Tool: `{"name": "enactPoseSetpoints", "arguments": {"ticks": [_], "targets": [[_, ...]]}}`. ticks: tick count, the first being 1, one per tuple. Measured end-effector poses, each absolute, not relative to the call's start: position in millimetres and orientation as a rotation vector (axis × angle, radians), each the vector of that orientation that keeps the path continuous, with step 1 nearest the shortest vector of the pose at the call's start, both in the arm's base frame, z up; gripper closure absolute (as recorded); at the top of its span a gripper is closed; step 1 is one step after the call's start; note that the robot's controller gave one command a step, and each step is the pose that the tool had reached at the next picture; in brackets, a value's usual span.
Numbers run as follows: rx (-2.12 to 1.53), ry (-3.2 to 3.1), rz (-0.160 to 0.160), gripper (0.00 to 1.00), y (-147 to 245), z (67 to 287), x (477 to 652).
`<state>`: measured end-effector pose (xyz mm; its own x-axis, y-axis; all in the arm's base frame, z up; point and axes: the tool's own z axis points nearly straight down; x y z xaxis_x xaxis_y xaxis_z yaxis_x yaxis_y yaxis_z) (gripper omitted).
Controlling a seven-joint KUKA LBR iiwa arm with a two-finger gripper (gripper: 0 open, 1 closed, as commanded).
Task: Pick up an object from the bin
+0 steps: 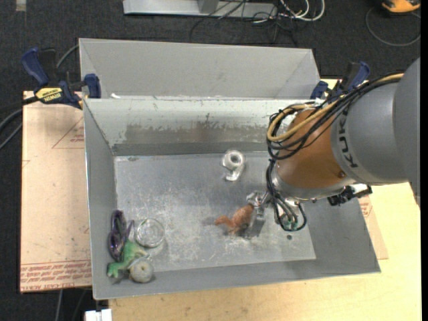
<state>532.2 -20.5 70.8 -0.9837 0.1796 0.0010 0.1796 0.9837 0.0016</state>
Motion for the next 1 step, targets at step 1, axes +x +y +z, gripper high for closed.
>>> {"name": "enactPoseSetpoints", "arguments": {"ticks": [1], "targets": [[-0.276,-3.125,-0.003,1.00,-21.7,142.6,531.5]]}}
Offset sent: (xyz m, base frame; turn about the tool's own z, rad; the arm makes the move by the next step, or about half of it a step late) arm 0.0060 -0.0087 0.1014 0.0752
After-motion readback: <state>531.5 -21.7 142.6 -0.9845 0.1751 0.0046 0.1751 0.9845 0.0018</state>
